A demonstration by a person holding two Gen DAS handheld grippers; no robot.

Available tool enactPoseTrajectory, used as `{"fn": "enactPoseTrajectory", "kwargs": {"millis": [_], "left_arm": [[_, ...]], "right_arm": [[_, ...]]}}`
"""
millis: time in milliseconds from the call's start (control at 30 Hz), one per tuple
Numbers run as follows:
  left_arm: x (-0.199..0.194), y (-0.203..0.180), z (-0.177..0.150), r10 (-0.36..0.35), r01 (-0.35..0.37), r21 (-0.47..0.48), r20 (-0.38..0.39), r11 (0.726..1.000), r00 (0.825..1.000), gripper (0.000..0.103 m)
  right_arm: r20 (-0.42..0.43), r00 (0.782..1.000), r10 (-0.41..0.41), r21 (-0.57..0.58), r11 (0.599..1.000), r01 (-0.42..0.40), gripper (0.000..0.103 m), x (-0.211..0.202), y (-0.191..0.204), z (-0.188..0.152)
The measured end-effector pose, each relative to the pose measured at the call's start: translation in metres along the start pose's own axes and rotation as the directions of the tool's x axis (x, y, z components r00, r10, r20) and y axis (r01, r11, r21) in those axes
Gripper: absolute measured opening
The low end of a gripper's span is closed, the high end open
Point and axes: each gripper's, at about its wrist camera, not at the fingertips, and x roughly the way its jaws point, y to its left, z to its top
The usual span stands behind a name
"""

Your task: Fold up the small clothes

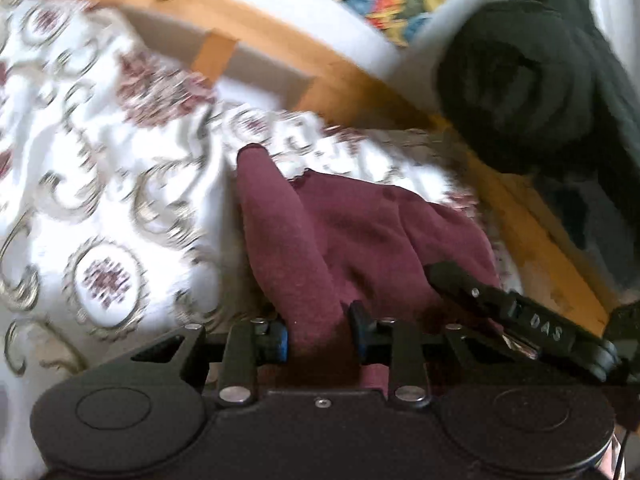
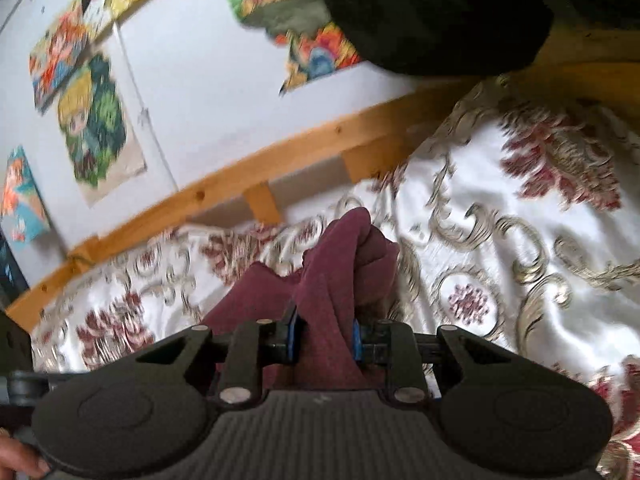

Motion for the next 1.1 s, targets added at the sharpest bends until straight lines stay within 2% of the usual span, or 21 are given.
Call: {"fn": "enactPoseTrajectory", "kwargs": {"millis": [67,167,233,333,367,400,433,533,667,733,967,1100], "left_arm": [[0.007,0.008,-0.001,0.010,-0.010,-0.043,-0.017,0.999,1.000,0.031],[0.011,0.012,0.000,0.017,-0.019,-0.057,-0.027,0.998,0.999,0.031],[0.011,0.012,0.000,0.018,-0.020,-0.063,-0.031,0.998,0.999,0.037],[0.010,0.012,-0.001,0.028,-0.030,-0.071,-0.036,0.997,0.999,0.054],[0.009,0.013,-0.001,0.043,-0.046,-0.074,-0.038,0.996,0.998,0.064],[0.008,0.013,-0.001,0.056,-0.059,-0.076,-0.038,0.995,0.998,0.071],[0.005,0.012,-0.002,0.068,-0.071,-0.074,-0.036,0.995,0.997,0.073],[-0.007,0.008,-0.004,0.105,-0.107,-0.043,-0.033,0.993,0.994,0.085],[-0.035,-0.006,-0.011,0.136,-0.136,0.036,0.013,0.990,0.991,0.096],[-0.051,-0.015,-0.014,0.146,-0.149,0.082,0.044,0.985,0.988,0.098],[-0.112,-0.037,-0.038,0.146,-0.172,0.170,0.155,0.970,0.977,0.102],[-0.142,-0.047,-0.054,0.143,-0.181,0.211,0.186,0.961,0.972,0.102]], "right_arm": [[-0.017,0.999,-0.031,-0.023,0.999,0.030,0.028,0.003,0.000,-0.005],[-0.042,0.996,-0.082,-0.027,0.996,0.081,0.032,0.006,-0.004,-0.008],[-0.050,0.993,-0.107,-0.019,0.994,0.106,0.041,0.004,-0.007,-0.009],[-0.057,0.989,-0.135,-0.033,0.991,0.133,0.052,0.001,-0.007,-0.012],[-0.059,0.988,-0.144,-0.040,0.989,0.142,0.055,0.000,-0.006,-0.013],[-0.057,0.987,-0.151,-0.046,0.988,0.148,0.064,-0.002,-0.005,-0.014],[-0.052,0.987,-0.153,-0.050,0.987,0.151,0.072,-0.005,-0.003,-0.015],[-0.037,0.987,-0.158,-0.061,0.986,0.156,0.085,-0.019,0.005,-0.016],[-0.008,0.987,-0.162,-0.065,0.985,0.161,0.095,-0.046,0.015,-0.018],[0.015,0.986,-0.168,-0.062,0.984,0.168,0.100,-0.062,0.020,-0.019],[0.131,0.968,-0.215,-0.054,0.973,0.224,0.103,-0.129,0.041,-0.027],[0.152,0.967,-0.205,-0.059,0.975,0.216,0.103,-0.163,0.053,-0.037]]}}
